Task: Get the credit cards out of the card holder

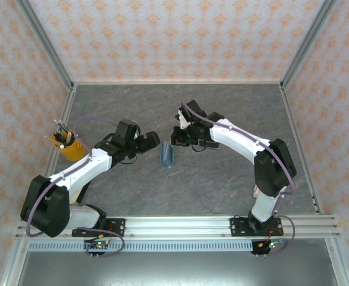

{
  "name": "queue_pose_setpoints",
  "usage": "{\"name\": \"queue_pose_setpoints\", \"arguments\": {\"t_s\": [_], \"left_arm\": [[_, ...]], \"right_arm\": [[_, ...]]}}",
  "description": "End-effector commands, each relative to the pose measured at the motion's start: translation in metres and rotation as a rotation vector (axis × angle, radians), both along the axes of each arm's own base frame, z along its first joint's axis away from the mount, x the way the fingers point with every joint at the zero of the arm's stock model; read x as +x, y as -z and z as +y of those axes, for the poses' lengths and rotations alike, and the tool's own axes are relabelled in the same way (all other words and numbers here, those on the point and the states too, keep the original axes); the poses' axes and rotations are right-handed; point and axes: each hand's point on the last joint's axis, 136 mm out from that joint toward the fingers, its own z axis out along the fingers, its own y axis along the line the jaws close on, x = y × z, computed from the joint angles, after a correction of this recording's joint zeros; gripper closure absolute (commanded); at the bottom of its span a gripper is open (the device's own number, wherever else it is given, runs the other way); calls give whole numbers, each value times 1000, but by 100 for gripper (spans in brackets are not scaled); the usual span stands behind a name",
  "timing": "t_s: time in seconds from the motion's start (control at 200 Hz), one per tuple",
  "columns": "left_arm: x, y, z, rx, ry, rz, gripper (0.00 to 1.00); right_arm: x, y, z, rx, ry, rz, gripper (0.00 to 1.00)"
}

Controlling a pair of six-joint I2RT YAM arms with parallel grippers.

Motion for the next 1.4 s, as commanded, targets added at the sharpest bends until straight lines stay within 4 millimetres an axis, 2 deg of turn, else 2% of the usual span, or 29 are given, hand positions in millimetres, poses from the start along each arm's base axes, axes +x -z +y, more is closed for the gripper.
{"name": "queue_pose_setpoints", "arguments": {"t_s": [0.0,0.145,0.28,0.4,0.525,0.781,0.861,1.021,1.391], "left_arm": [[2,2,-2,-14,3,-2,8],[3,7,-5,-26,15,11,16],[2,15,-10,-38,25,40,25],[3,23,-22,-85,63,75,35],[4,33,-33,-120,95,117,44],[7,51,-42,-124,120,191,46],[7,55,-44,-124,126,204,47],[8,61,-49,-136,134,216,55],[5,73,-56,-122,158,256,55]], "right_arm": [[8,-7,5,4,-15,-40,91],[10,4,-9,-77,13,-45,91],[11,26,-40,-243,70,-50,92],[6,48,-69,-365,115,-30,92],[-2,67,-83,-421,132,4,92],[-5,86,-98,-496,150,27,92],[-5,90,-98,-505,150,35,92],[-6,97,-99,-516,142,45,92],[-6,104,-96,-515,131,61,92]]}}
